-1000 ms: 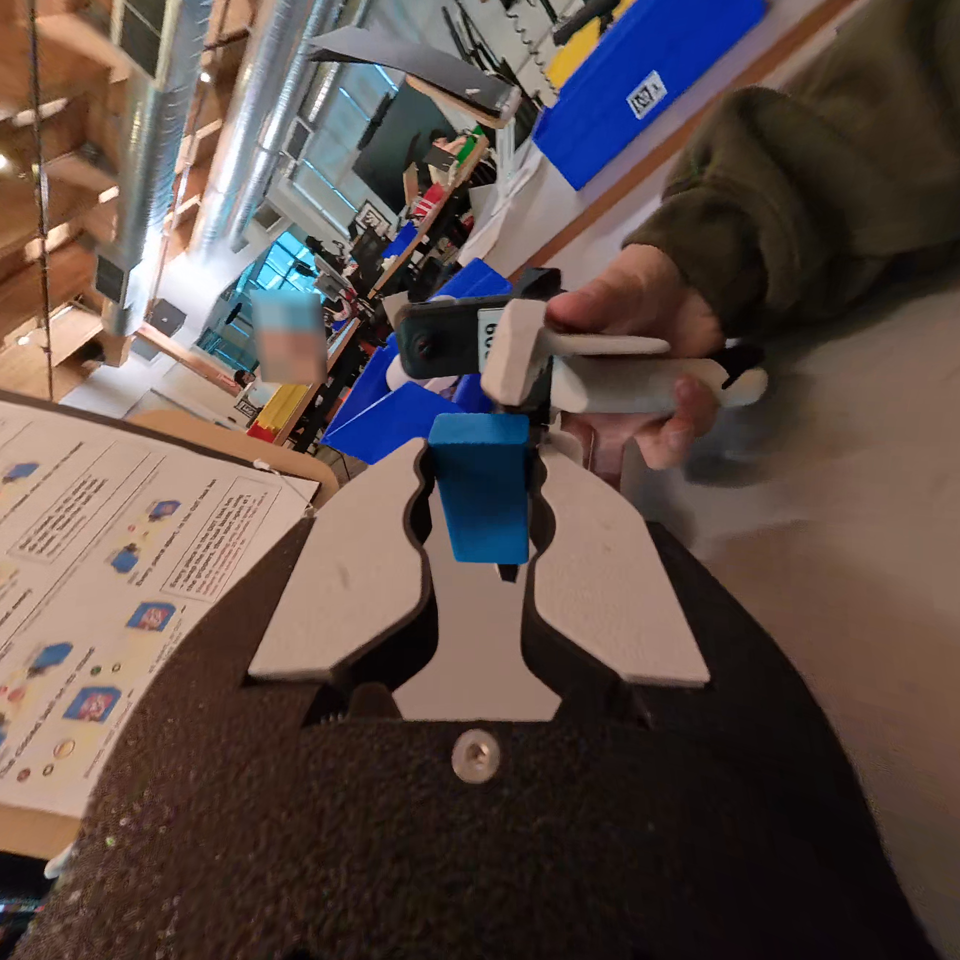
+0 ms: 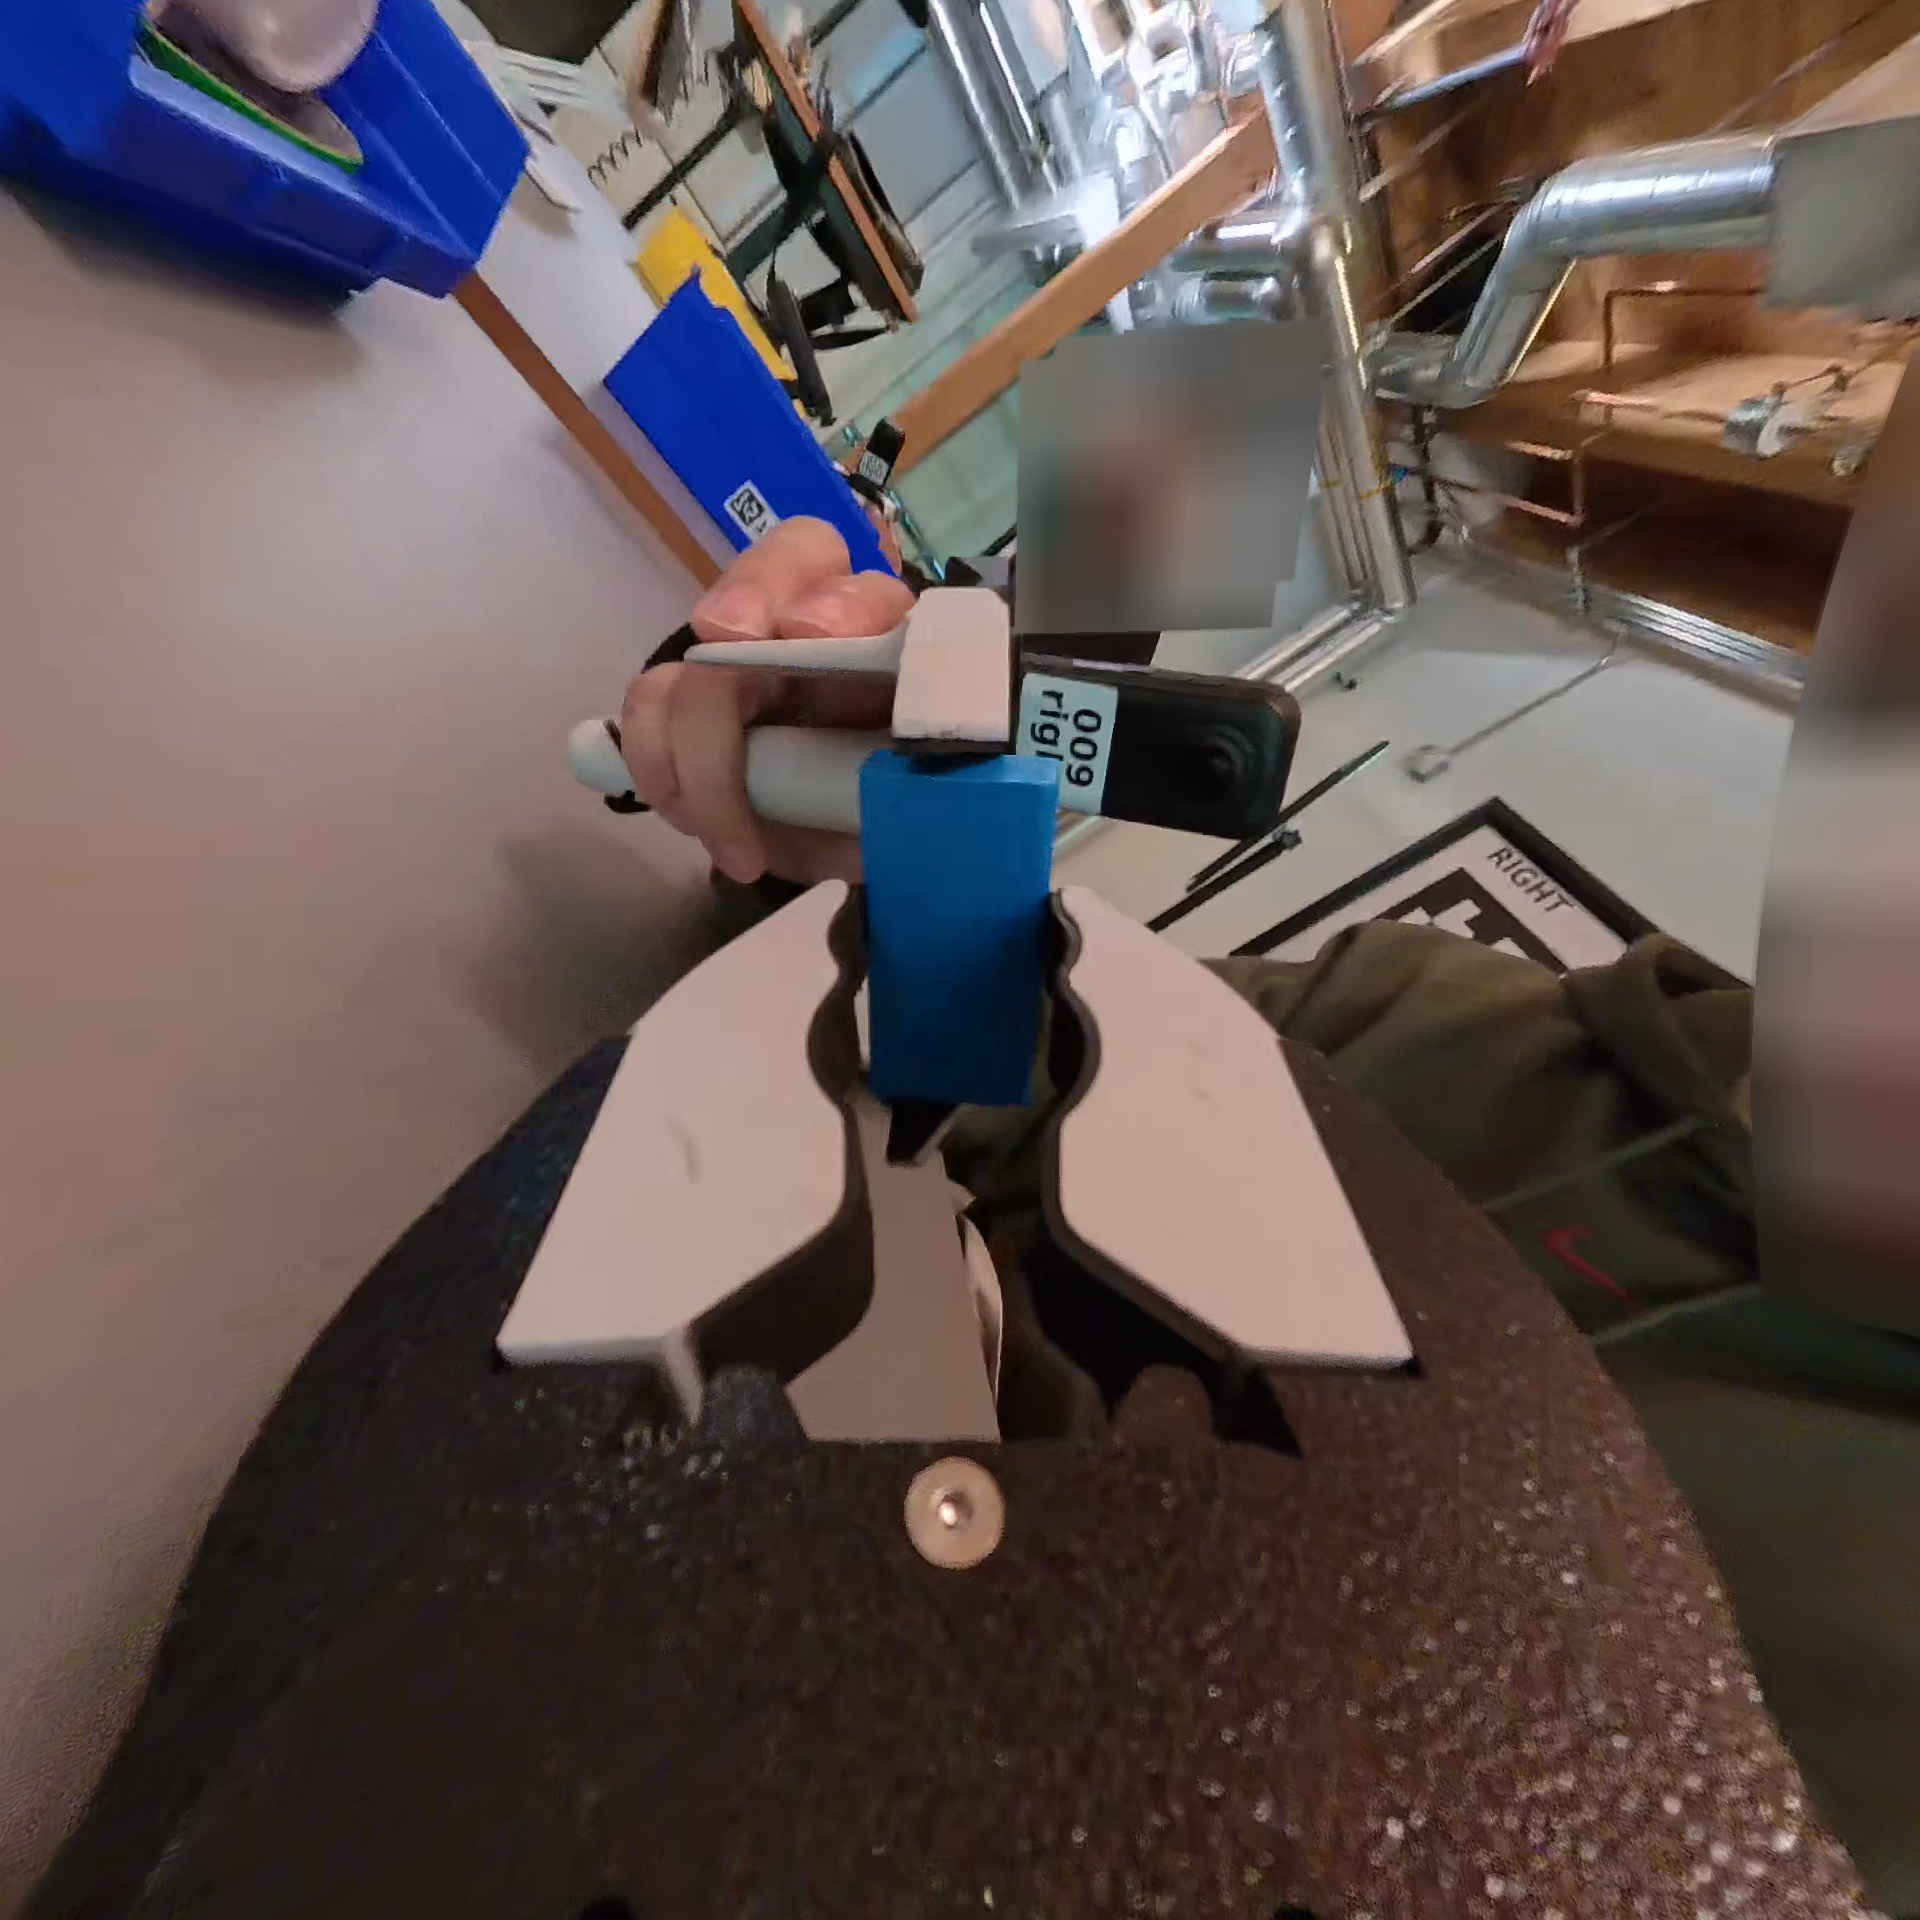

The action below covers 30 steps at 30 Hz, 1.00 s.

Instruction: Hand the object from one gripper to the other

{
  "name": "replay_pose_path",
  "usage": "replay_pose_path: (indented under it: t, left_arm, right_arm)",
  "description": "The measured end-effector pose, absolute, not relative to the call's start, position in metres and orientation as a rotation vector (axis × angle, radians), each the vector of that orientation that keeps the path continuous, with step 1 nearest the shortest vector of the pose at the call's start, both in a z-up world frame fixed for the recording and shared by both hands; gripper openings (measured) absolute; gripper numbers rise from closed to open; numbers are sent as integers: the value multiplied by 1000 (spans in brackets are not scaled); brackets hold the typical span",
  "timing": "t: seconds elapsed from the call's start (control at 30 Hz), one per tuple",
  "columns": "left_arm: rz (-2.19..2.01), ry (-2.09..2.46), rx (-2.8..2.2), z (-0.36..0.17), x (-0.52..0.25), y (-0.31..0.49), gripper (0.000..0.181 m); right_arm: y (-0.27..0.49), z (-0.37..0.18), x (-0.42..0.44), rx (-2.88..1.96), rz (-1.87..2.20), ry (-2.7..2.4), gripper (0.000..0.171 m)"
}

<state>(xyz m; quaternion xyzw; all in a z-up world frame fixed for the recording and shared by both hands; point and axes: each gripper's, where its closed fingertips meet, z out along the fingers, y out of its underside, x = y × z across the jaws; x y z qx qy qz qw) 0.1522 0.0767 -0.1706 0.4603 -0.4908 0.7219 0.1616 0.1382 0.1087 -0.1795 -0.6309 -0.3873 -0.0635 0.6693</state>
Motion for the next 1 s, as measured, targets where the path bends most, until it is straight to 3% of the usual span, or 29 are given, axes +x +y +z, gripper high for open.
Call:
replay_pose_path:
  t: [0.27, 0.37, 0.47, 0.67, 0.73, 0.8, 1.0]
  left_arm:
    - [2179, -1494, 1384, -175, 164, 88, 32]
    - [2299, -1665, 1468, -171, 168, 108, 32]
    - [2439, -1929, 1494, -163, 168, 123, 32]
    - [2517, -2751, 1225, -150, 162, 117, 31]
    - [2496, -3031, 1071, -147, 160, 112, 32]
    - [2477, -3241, 842, -144, 155, 102, 32]
    - [2308, -3404, 633, -159, 154, 91, 32]
  right_arm:
    - [114, -186, 152, -1528, -76, -728, 74]
    - [112, -171, 159, -1536, 196, -516, 93]
    - [112, -160, 167, -1536, 584, -248, 99]
    - [109, -155, 158, -1410, 1402, 157, 81]
    - [108, -159, 150, -1429, 1490, 162, 77]
    - [108, -165, 141, -1469, 1514, 150, 87]
    - [98, -151, 124, -1371, 1674, 56, 84]
